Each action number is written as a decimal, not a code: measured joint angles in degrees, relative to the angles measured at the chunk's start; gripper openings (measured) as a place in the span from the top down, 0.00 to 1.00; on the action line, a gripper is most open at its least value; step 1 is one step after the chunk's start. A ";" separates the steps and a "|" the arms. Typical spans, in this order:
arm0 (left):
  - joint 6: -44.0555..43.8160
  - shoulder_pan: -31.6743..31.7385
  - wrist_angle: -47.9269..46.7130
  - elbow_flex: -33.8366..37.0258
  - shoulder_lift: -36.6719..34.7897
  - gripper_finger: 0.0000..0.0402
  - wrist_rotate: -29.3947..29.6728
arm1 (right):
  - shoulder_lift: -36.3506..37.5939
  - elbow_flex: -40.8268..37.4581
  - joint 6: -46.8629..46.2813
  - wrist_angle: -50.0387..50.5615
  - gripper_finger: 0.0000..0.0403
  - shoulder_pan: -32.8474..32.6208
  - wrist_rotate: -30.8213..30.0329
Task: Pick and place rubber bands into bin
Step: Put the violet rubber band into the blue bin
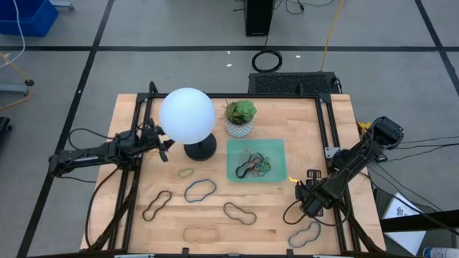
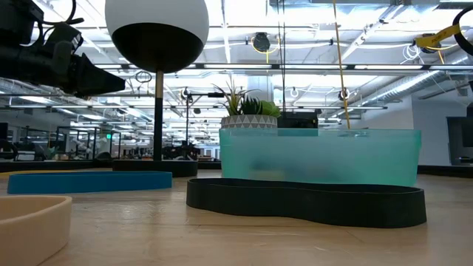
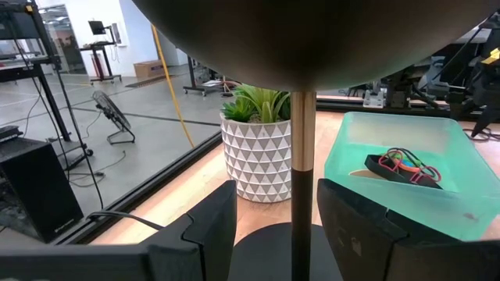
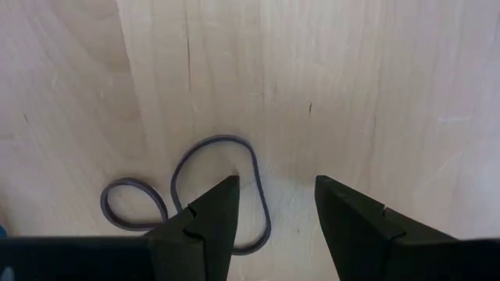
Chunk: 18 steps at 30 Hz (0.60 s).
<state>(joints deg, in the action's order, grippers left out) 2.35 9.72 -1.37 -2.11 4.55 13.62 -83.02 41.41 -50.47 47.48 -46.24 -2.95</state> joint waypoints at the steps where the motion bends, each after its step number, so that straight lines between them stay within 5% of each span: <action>1: -0.02 0.02 0.00 0.00 -0.01 0.54 -0.01 | 0.00 -0.02 -0.66 -0.12 0.59 0.00 0.01; 18: -0.04 0.00 -0.04 0.00 -0.01 0.54 -0.01 | 0.00 0.04 -3.13 3.48 0.59 0.02 -0.56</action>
<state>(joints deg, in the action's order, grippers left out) 2.31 9.72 -1.41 -2.11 4.54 13.61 -83.02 41.45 -53.59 50.96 -46.22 -3.51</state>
